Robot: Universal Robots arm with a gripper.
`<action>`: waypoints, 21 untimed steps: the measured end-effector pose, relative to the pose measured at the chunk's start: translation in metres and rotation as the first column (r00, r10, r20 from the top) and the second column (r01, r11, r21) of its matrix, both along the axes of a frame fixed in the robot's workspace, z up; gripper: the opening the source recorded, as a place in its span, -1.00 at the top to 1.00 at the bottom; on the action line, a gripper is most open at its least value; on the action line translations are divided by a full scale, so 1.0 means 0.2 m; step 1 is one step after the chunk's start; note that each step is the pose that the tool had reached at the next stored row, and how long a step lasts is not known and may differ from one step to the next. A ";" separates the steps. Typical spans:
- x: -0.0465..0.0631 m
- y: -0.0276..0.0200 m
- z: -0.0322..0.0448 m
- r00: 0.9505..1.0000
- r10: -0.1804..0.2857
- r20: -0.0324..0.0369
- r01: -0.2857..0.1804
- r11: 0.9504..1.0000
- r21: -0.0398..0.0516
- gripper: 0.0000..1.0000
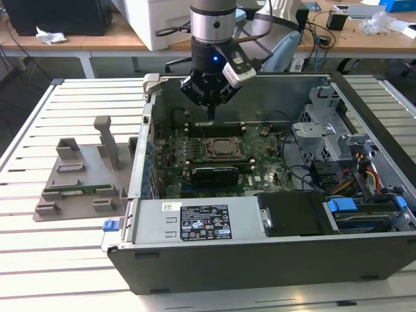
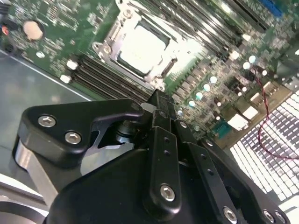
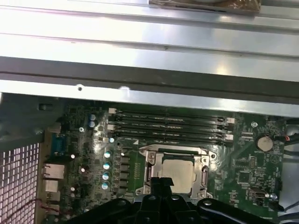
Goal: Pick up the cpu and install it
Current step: 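Install the first cpu locking lever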
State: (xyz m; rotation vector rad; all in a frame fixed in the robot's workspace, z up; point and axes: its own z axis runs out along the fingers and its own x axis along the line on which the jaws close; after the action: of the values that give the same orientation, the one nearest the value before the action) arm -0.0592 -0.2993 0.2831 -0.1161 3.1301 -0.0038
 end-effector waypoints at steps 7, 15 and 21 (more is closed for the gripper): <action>-0.18 0.080 -0.040 1.000 0.000 0.000 0.000 1.000 0.000 0.79; -0.23 0.120 -0.102 1.000 0.000 0.000 0.000 1.000 0.000 0.79; -0.14 0.120 -0.103 1.000 0.000 -0.001 0.000 1.000 0.000 0.79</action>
State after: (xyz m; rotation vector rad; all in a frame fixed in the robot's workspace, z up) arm -0.0879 -0.2754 0.2625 -0.1162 3.1309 -0.0040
